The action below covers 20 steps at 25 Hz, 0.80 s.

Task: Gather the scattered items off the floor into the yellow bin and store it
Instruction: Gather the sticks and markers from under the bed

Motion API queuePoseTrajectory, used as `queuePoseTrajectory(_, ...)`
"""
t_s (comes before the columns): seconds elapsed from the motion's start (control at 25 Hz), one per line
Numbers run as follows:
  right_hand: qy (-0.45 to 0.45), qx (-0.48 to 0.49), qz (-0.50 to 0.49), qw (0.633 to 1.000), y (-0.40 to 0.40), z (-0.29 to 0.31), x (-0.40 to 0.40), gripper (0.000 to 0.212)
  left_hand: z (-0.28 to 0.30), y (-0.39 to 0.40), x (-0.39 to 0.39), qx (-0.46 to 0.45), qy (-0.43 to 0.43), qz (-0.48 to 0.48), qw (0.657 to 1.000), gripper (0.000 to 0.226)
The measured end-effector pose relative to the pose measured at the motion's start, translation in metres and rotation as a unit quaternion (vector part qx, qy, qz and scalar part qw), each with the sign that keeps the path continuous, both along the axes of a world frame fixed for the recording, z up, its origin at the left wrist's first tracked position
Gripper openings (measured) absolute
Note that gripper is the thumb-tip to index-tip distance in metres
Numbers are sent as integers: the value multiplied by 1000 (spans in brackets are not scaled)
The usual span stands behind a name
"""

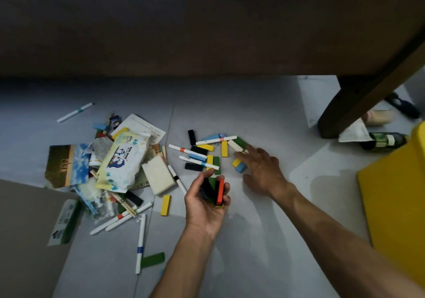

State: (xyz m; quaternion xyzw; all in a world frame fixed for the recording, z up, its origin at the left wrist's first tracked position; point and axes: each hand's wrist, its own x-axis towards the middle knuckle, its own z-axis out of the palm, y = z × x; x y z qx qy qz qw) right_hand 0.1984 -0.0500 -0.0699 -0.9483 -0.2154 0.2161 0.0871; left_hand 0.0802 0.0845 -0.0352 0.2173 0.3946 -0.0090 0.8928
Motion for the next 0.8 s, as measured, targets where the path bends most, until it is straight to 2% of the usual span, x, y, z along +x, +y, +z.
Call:
queuePoseTrajectory(0.08, -24, -8, 31, 999, 11, -10, 4, 56, -3, 9, -5, 25, 6, 5, 1000, 28)
queuePoseTrajectory(0.16, -92, -2, 61, 994, 16, -18, -6, 42, -6, 13, -11, 43, 21, 9, 999, 28)
queuePoseTrajectory(0.28, -149, 12, 51, 987, 15, -24, -27, 32, -10, 16, -18, 49, 35, 19, 998, 28)
queuePoseTrajectory(0.4, -133, 53, -33, 989, 9, -22, -42, 27, -13, 12, -20, 47, 54, 16, 997, 30)
queuePoseTrajectory(0.48, -83, 153, -160, 972, 2, -16, -51, 20, -14, 4, -19, 35, 68, 17, 997, 29)
queuePoseTrajectory(0.52, -13, 240, -262, 934, -2, -11, -54, 15, -14, 0, -19, 28, 73, 19, 997, 27)
queuePoseTrajectory(0.56, 88, 348, -367, 858, -6, -3, -58, 11, -15, -6, -19, 24, 76, 19, 997, 26)
queuePoseTrajectory(0.6, 184, 445, -438, 759, -11, 7, -63, 8, -15, -13, -18, 22, 77, 19, 997, 27)
queuePoseTrajectory(0.64, 241, 511, -462, 683, -17, 16, -71, 6, -15, -22, -17, 21, 76, 18, 997, 28)
queuePoseTrajectory(0.68, 265, 559, -452, 643, -24, 25, -78, 8, -12, -31, -16, 23, 69, 14, 997, 28)
queuePoseTrajectory(0.72, 267, 597, -426, 626, -30, 35, -86, 10, -8, -43, -13, 27, 54, 7, 998, 28)
queuePoseTrajectory(0.8, 206, 632, -375, 646, -38, 58, -99, 17, 7, -67, -5, 33, 5, -2, 999, 27)
